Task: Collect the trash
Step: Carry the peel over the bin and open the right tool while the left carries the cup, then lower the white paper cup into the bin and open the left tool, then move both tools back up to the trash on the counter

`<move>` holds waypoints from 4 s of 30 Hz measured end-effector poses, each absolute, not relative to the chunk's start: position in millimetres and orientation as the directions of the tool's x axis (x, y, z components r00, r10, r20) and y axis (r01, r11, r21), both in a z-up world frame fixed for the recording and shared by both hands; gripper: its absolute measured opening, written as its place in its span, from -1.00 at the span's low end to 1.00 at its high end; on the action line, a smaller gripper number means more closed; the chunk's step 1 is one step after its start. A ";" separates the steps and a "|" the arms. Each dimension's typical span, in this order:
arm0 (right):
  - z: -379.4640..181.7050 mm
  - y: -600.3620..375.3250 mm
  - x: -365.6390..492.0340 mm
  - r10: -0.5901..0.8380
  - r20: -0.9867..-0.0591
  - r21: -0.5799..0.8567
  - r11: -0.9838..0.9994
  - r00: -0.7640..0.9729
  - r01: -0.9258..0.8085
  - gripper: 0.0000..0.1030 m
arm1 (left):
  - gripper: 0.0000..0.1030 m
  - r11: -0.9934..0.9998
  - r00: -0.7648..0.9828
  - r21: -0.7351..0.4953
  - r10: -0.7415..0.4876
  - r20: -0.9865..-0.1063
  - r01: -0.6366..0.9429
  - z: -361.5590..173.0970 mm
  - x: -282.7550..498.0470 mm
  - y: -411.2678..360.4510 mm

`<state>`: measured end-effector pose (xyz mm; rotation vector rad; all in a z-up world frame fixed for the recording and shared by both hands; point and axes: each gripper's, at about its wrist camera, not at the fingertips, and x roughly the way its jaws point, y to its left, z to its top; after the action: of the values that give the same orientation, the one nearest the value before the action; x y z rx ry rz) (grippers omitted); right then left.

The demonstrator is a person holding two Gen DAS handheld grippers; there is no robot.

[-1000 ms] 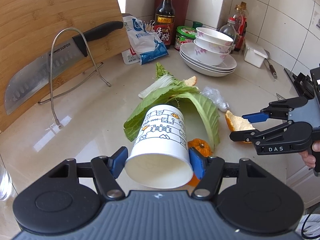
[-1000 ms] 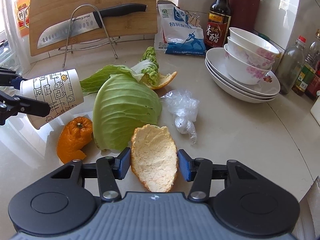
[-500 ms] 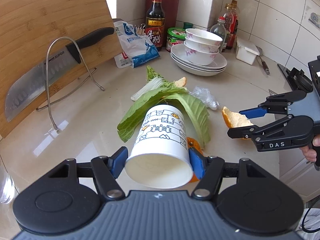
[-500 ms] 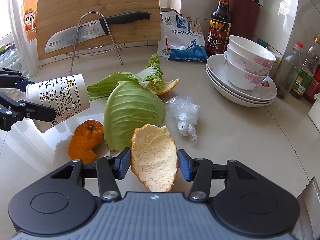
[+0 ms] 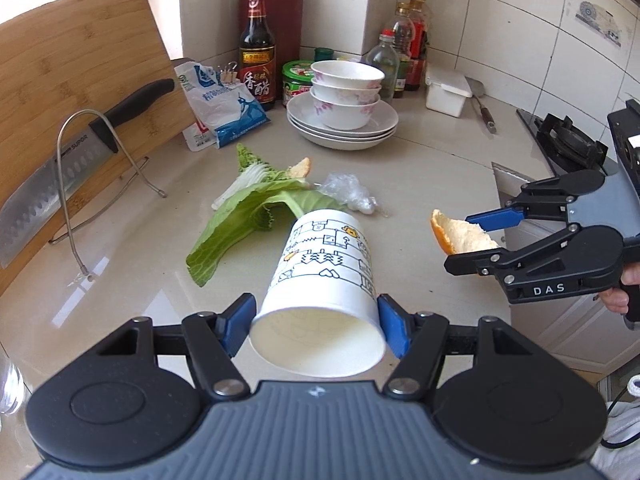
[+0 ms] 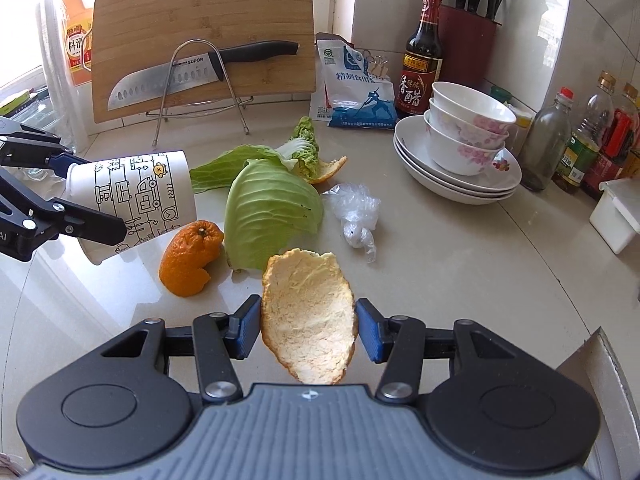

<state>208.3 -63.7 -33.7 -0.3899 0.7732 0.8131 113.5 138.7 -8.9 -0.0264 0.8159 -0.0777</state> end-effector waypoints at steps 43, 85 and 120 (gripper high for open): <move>-109.1 -251.9 161.4 0.231 -0.820 -0.007 0.911 0.524 -0.413 0.76 | 0.27 0.871 0.563 -0.083 -0.383 -0.732 0.485 -28.4 149.1 -70.6; -57.7 -315.4 81.1 0.027 -0.760 -0.085 0.986 0.650 -0.140 1.00 | 0.69 0.830 0.526 -0.024 -0.376 -0.763 0.558 -77.5 165.3 -144.2; -23.1 -177.6 148.1 0.306 -0.704 -0.108 0.845 0.640 -0.523 1.00 | 0.73 0.998 0.708 0.056 0.070 -0.703 -0.043 -45.5 118.3 54.9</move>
<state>148.1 -177.6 -23.1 -0.3169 0.7359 0.4820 118.3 54.9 -45.5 0.0361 0.7823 0.0626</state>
